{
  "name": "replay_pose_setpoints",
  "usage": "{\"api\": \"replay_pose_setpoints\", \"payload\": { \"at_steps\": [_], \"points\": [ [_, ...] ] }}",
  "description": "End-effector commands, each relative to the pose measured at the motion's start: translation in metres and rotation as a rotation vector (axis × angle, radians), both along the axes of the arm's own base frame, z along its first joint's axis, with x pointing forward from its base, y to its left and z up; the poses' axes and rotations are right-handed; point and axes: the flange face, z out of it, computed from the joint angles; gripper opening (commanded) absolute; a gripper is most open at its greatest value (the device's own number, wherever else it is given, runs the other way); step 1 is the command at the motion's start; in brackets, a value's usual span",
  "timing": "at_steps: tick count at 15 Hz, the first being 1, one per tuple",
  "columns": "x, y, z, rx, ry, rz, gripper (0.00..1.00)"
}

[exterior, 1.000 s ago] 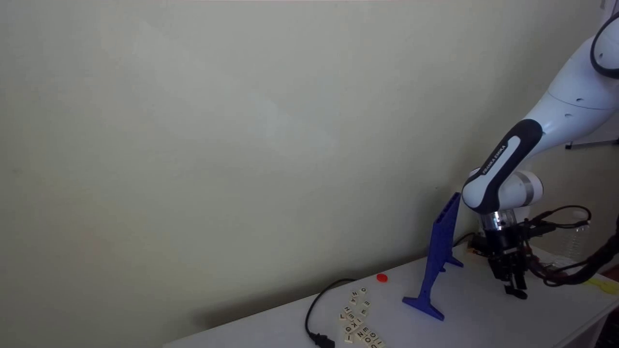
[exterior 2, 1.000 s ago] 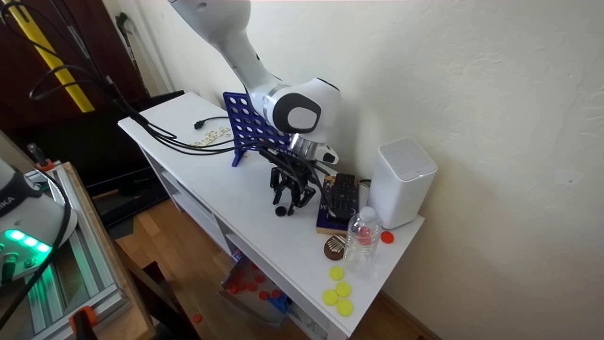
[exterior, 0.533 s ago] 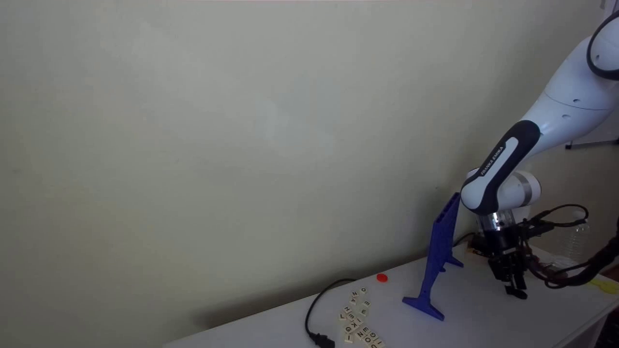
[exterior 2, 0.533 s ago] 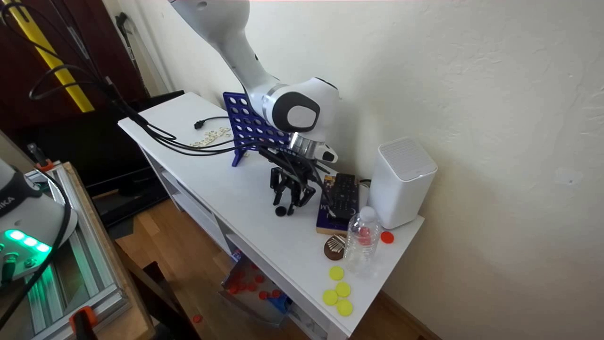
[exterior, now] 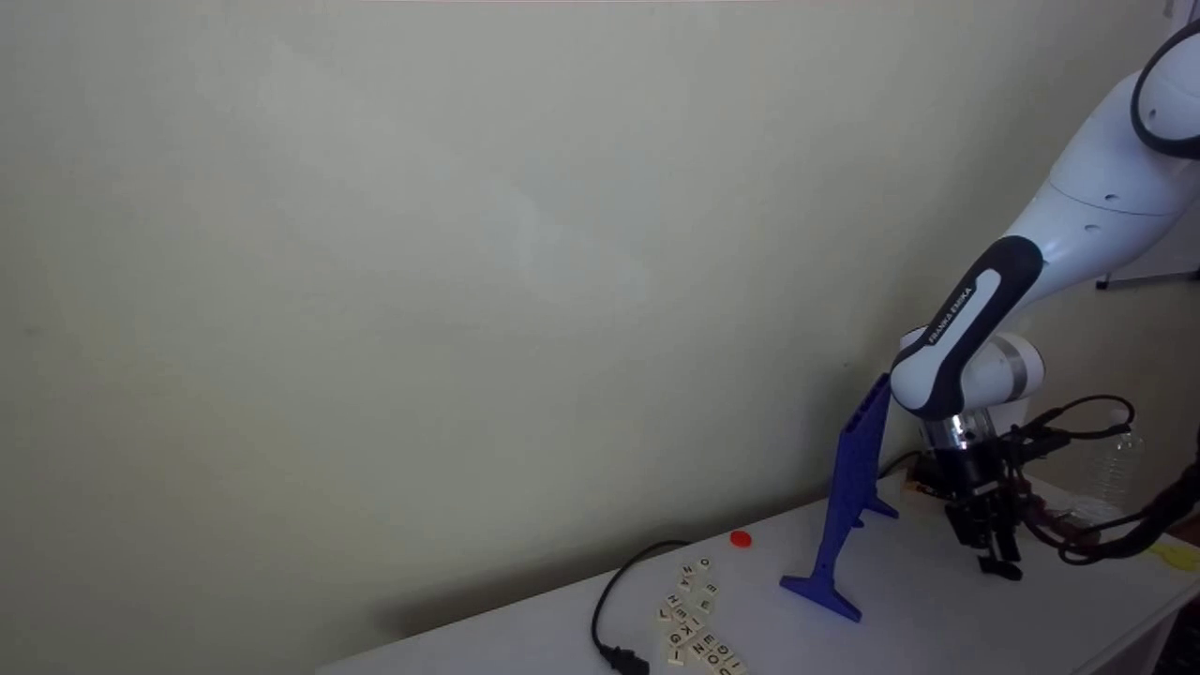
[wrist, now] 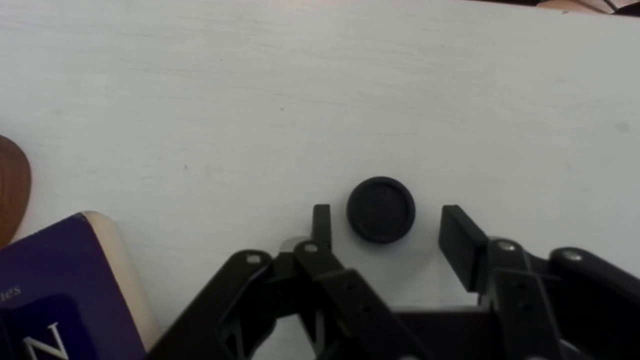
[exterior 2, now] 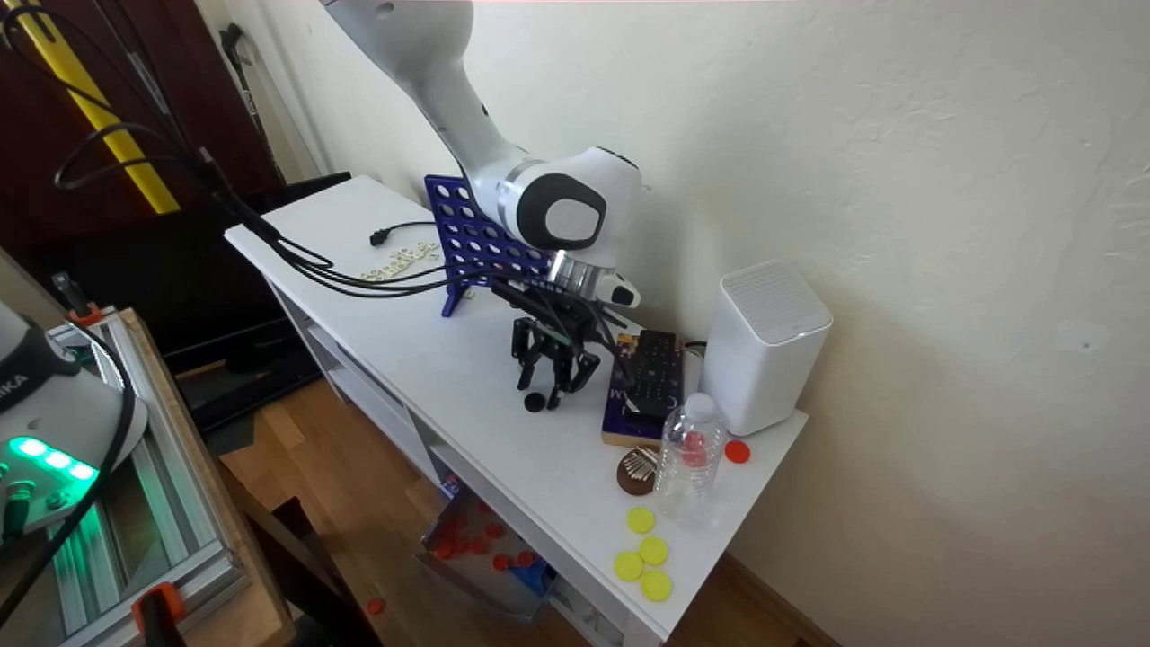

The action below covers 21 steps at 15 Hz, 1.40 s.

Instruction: Pick up the dark blue circle and put it in the blue object

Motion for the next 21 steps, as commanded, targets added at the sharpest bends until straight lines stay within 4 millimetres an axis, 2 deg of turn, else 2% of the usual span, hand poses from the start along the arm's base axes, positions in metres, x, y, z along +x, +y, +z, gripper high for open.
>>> {"api": "replay_pose_setpoints", "payload": {
  "at_steps": [1, 3, 5, 9, 10, 12, 13, 15, 18, 19, 21],
  "points": [
    [-0.0001, 0.0042, -0.0102, -0.021, 0.018, 0.026, 0.65],
    [-0.0005, 0.0057, -0.0108, -0.022, 0.021, 0.029, 0.65],
    [-0.0012, 0.0064, -0.0107, -0.025, 0.026, 0.034, 0.58],
    [-0.0028, 0.0065, -0.0102, -0.036, 0.041, 0.025, 0.61],
    [-0.0035, 0.0073, -0.0101, -0.038, 0.046, 0.024, 0.64],
    [-0.0051, 0.0088, -0.0105, -0.043, 0.057, 0.022, 0.8],
    [-0.0065, 0.0097, -0.012, -0.045, 0.065, 0.02, 0.85],
    [-0.0089, 0.011, -0.014, -0.049, 0.08, 0.015, 0.85],
    [-0.0089, 0.0103, -0.0146, -0.051, 0.082, 0.002, 0.71],
    [-0.0088, 0.0099, -0.0146, -0.051, 0.081, 0.001, 0.54],
    [-0.0085, 0.0071, -0.014, -0.057, 0.078, -0.006, 0.4]
  ]
}}
